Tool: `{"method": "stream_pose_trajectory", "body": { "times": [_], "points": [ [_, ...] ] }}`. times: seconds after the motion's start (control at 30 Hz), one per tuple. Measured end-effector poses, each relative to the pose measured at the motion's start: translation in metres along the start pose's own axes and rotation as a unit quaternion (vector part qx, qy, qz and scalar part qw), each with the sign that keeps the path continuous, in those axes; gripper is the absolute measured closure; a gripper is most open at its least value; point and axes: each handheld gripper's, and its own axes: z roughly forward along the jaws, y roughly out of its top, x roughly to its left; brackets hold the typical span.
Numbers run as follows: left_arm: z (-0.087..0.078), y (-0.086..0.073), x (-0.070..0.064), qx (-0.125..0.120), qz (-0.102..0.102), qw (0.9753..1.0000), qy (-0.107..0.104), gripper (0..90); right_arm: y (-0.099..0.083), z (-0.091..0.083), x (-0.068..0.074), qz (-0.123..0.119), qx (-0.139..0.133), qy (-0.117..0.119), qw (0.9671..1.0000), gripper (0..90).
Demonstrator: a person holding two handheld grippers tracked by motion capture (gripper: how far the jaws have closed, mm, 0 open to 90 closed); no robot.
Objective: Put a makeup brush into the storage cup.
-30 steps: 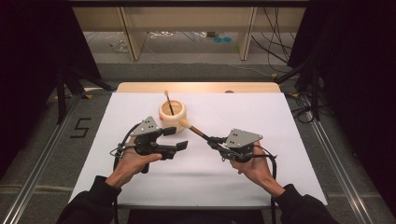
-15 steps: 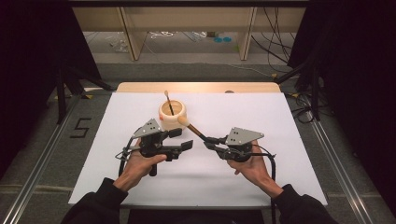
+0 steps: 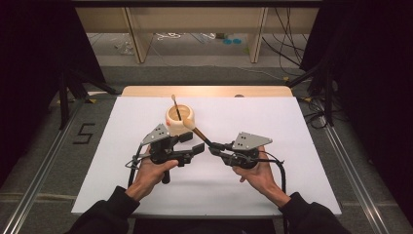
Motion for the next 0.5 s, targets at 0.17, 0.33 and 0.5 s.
{"method": "stream_pose_trajectory", "body": {
  "times": [0.17, 0.33, 0.5],
  "points": [
    [0.0011, 0.0002, -0.0006, -0.005, -0.006, 1.0000, 0.005, 31.8, 0.0001, 0.0049, 0.0028, 0.022, -0.001, 0.011, 0.9997, 79.7],
    [0.0008, 0.0015, 0.0011, -0.013, -0.012, 0.9998, 0.008, 33.0, 0.0002, 0.0091, 0.0034, 0.022, -0.014, 0.008, 0.9996, 79.7],
    [0.0016, 0.0018, 0.0018, -0.019, -0.020, 0.9996, 0.012, 34.1, 0.0005, 0.0106, 0.0053, 0.029, -0.008, 0.010, 0.9995, 79.7]
  ]
}}
